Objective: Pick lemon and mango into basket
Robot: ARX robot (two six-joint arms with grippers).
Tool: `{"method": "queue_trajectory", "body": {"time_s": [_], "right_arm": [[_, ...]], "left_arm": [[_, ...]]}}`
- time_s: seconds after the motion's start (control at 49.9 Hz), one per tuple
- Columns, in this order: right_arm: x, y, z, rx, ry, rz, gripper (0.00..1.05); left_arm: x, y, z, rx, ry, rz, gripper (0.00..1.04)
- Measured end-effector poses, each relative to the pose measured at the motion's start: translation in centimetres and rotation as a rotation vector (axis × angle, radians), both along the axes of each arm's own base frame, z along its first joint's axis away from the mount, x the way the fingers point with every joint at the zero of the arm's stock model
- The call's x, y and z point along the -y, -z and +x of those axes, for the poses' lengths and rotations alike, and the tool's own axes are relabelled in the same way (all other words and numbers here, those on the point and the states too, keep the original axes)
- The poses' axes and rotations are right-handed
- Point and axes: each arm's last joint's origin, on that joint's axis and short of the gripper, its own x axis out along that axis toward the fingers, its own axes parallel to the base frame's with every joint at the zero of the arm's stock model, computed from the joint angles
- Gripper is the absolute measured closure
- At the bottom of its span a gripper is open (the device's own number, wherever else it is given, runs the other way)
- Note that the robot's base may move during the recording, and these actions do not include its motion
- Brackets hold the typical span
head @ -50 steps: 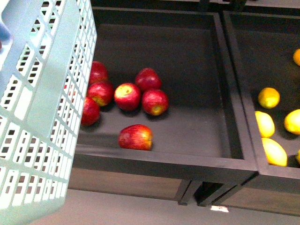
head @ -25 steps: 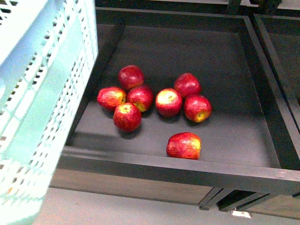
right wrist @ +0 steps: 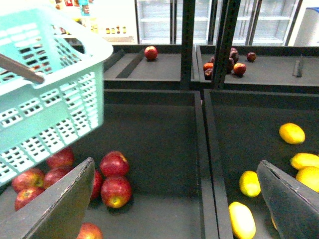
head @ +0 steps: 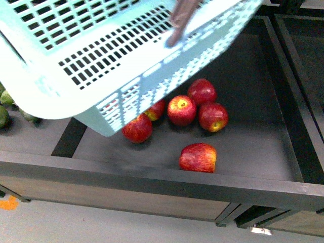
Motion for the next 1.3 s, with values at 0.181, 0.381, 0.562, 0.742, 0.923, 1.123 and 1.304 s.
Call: {"method": "queue_trajectory", "body": {"time_s": [0.181, 0.381, 0.562, 0.742, 0.923, 1.123, 1.304], "right_arm": [[0.0, 0.0, 0.0, 0.0, 0.0, 0.0, 0.09], [0.0, 0.0, 0.0, 0.0, 0.0, 0.0, 0.09], [0.0, 0.0, 0.0, 0.0, 0.0, 0.0, 0.09], [0.2, 0.1, 0.0, -0.129, 0.077, 0.08, 0.09], [2.5, -0.1, 1.2, -0.422, 0.309, 0.414, 0.09], [8.2, -2.7, 4.8, -0.285, 0.495, 0.458, 0.09], [12.5, -2.0, 9.8, -0.293, 0.575, 0.345, 0.09]], "left_arm": [[5.7, 0.1, -0.4, -0.014, 0.19, -0.027, 1.0], [8.8, 0.3, -2.2, -0.042, 0.29, -0.024, 1.0], [8.8, 0.3, -2.2, -0.039, 0.28, -0.018, 1.0], [8.6, 0.3, -2.0, -0.034, 0.271, -0.009, 1.0], [8.8, 0.3, -2.1, -0.035, 0.284, -0.013, 1.0], [8.8, 0.3, -2.1, -0.033, 0.281, -0.011, 1.0], [8.6, 0.3, -2.0, -0.033, 0.275, -0.009, 1.0]]}}
